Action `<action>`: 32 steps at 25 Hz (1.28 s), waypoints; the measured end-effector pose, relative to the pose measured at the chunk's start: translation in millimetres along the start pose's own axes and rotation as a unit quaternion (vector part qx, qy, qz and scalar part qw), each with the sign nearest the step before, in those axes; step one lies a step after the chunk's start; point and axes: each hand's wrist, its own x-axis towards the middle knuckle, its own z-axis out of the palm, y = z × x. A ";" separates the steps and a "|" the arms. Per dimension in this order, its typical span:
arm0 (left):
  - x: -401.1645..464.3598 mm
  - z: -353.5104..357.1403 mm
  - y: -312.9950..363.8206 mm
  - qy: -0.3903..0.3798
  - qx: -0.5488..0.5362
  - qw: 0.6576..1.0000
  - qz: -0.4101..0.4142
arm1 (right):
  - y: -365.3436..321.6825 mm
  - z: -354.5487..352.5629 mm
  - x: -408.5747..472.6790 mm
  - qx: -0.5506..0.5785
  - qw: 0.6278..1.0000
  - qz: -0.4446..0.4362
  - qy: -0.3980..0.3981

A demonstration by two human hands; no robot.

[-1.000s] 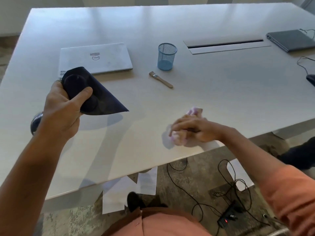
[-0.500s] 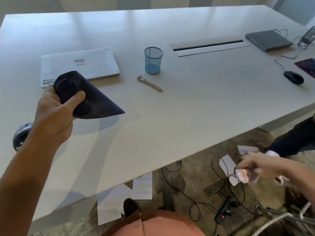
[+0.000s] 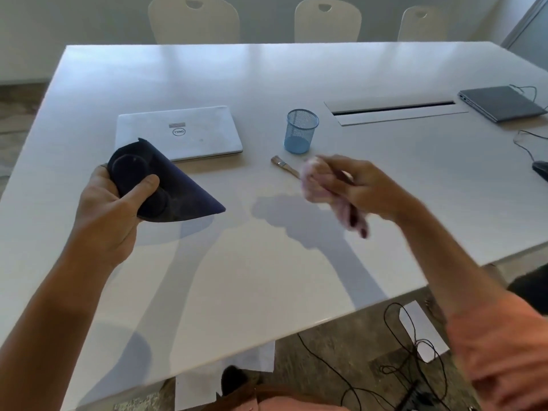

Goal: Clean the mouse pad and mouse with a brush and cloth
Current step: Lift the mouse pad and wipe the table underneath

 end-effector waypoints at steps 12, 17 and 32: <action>11.5 -46.6 -3.9 0.082 0.003 0.997 -0.005 | 54.6 173.6 217.7 -0.406 0.906 -0.043 0.108; 15.2 -41.3 -0.4 0.071 0.000 0.997 0.000 | 86.8 156.6 193.9 -0.432 0.852 0.094 0.279; 15.8 -9.3 7.4 0.023 0.003 0.999 0.024 | 149.4 29.9 -118.1 -0.357 0.766 0.329 0.421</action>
